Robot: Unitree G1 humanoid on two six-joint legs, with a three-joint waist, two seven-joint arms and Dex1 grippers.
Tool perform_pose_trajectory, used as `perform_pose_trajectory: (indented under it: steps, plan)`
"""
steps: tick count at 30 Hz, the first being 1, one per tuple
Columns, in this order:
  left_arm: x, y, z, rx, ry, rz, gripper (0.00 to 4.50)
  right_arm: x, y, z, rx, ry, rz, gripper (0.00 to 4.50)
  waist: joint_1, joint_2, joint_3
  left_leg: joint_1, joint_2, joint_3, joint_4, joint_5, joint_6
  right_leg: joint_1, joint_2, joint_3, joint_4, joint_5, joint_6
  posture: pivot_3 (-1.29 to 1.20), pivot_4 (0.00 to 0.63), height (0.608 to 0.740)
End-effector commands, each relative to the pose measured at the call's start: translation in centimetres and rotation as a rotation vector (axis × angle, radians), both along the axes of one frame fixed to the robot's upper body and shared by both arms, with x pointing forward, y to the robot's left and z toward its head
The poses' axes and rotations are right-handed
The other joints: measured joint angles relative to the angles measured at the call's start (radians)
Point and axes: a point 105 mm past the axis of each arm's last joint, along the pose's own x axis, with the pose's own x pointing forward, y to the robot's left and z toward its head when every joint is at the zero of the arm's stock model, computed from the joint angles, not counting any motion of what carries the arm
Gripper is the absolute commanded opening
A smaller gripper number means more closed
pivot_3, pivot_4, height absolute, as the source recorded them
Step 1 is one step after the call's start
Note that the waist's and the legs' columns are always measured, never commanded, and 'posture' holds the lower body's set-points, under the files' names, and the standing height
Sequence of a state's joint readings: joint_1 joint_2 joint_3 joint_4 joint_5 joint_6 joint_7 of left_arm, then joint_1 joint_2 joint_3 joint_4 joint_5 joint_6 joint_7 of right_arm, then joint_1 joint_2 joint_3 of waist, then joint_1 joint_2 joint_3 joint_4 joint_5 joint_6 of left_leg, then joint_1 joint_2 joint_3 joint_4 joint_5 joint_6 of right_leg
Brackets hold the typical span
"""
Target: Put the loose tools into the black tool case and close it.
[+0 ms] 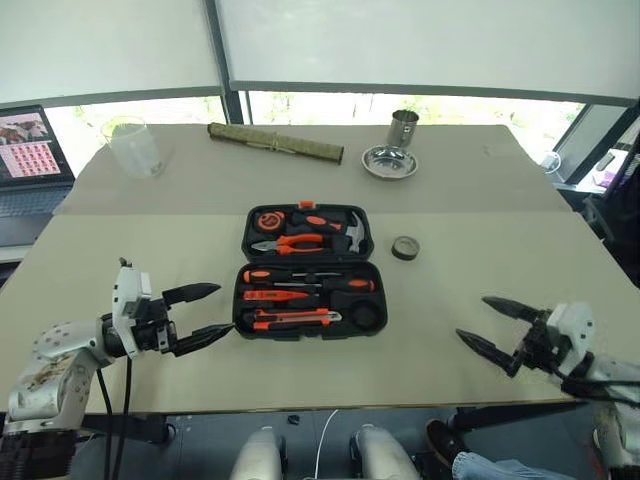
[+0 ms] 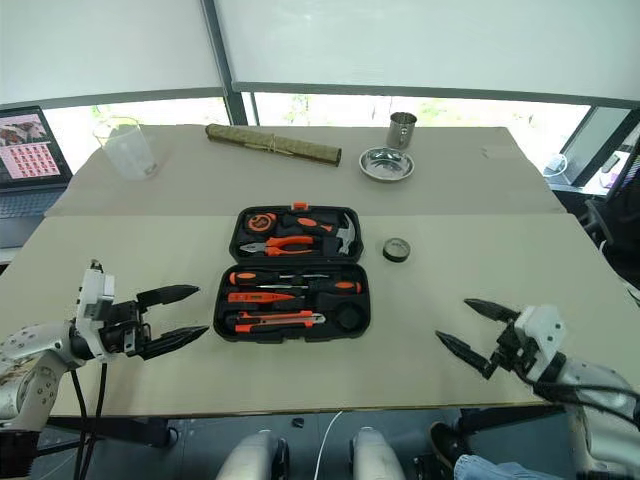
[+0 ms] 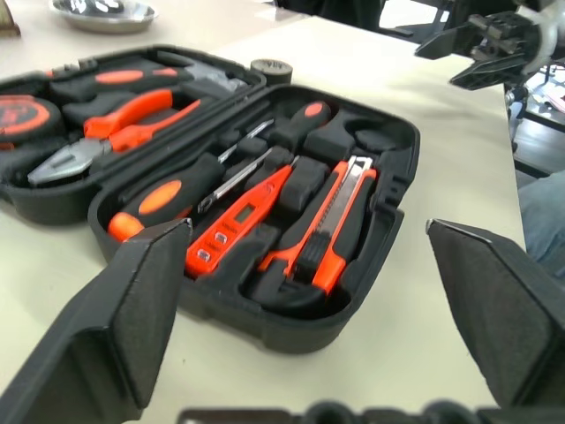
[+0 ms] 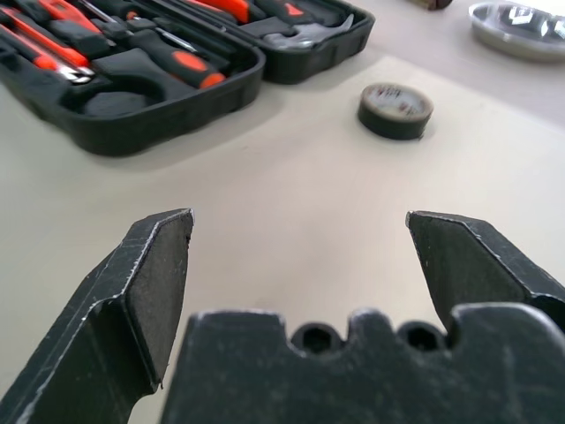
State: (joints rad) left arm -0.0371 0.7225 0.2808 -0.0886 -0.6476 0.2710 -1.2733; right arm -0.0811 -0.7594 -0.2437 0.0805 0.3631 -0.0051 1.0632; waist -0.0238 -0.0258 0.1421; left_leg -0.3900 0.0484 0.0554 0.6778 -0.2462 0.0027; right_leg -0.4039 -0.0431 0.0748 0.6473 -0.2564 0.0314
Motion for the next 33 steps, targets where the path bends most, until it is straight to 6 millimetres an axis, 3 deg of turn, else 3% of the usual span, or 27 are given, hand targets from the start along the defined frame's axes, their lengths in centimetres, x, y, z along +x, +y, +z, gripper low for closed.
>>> perform_pose_trajectory:
  steps: [1,4,7,11,14,15,19,26,27,29,33]
  plan:
    - [-0.5,-1.8,1.4,-0.018,-0.026,-0.081,4.44,2.6,0.7,0.2,-0.232,0.147,0.028,4.5,-0.004,0.0,0.0,0.0,0.0,0.0,0.0,0.0,0.0,0.0,0.0,0.0,0.0,0.0,0.0,0.0,0.15,0.74]
    - [0.4,-2.9,2.2,-0.055,-0.061,-0.067,4.44,5.6,2.7,2.2,-0.283,0.156,0.066,4.5,-0.002,-0.001,0.001,0.0,0.001,0.0,-0.002,0.0,0.0,-0.001,0.001,-0.001,0.0,0.003,-0.008,0.0,0.15,0.74]
    - [0.9,-3.6,2.6,-0.087,-0.06,-0.067,4.44,7.8,4.3,3.1,-0.375,0.14,0.112,4.5,-0.001,-0.001,0.001,-0.001,0.001,-0.001,-0.003,0.0,0.0,-0.002,0.003,-0.001,0.0,0.003,-0.009,0.0,0.15,0.74]
    - [1.1,-4.5,2.8,-0.102,-0.061,-0.079,4.44,9.9,5.6,2.4,-0.504,0.223,0.16,4.5,0.001,-0.001,0.001,-0.006,0.0,-0.002,-0.004,-0.002,0.002,-0.006,0.002,-0.001,-0.001,0.002,-0.008,0.0,0.15,0.74]
    - [1.2,-4.8,2.8,-0.101,-0.062,-0.082,4.44,11.0,6.1,2.1,-0.555,0.237,0.17,4.5,0.009,-0.001,0.001,-0.017,-0.001,-0.002,-0.002,-0.002,0.002,-0.018,0.001,-0.001,0.001,0.003,-0.007,0.0,0.15,0.74]
    - [1.2,-4.9,2.8,-0.101,-0.061,-0.081,4.5,11.4,6.3,2.0,-0.565,0.233,0.172,3.98,0.01,-0.001,0.001,-0.02,-0.001,-0.002,-0.002,-0.002,0.002,-0.02,0.001,-0.002,0.001,0.003,-0.007,0.0,0.15,0.74]
    - [1.0,-4.6,2.4,-0.082,-0.056,-0.069,4.5,12.3,7.0,1.6,-0.601,0.225,0.191,2.81,0.008,-0.001,0.001,-0.021,-0.001,-0.002,-0.002,-0.002,0.002,-0.021,-0.001,-0.002,0.0,0.003,-0.007,0.0,0.15,0.74]
    - [0.6,-4.9,2.2,-0.062,-0.052,-0.081,4.5,13.2,6.8,2.2,-0.625,0.209,0.176,0.3,0.005,-0.001,0.001,-0.02,-0.001,-0.002,-0.002,-0.002,0.001,-0.02,0.0,-0.003,0.001,0.003,-0.008,0.0,0.15,0.74]
    - [0.5,-4.9,2.2,-0.059,-0.052,-0.082,4.5,13.2,6.8,2.4,-0.626,0.205,0.18,0.07,0.004,-0.001,0.001,-0.02,-0.001,-0.002,-0.002,-0.002,0.001,-0.02,0.0,-0.002,0.001,0.003,-0.007,0.0,0.15,0.74]
    - [0.4,-4.9,2.1,-0.048,-0.057,-0.087,4.5,13.1,6.9,3.3,-0.635,0.178,0.212,0.07,0.002,-0.001,0.001,-0.02,-0.001,-0.002,-0.002,-0.002,0.001,-0.02,0.0,-0.003,0.001,0.003,-0.008,0.0,0.15,0.74]
    - [-0.5,-4.8,1.3,0.018,-0.08,-0.135,4.5,10.5,10.0,6.7,-0.507,0.152,0.47,0.07,-0.001,0.001,0.002,-0.019,-0.001,-0.002,-0.002,-0.002,0.001,-0.02,0.0,-0.003,0.001,0.003,-0.008,0.0,0.15,0.74]
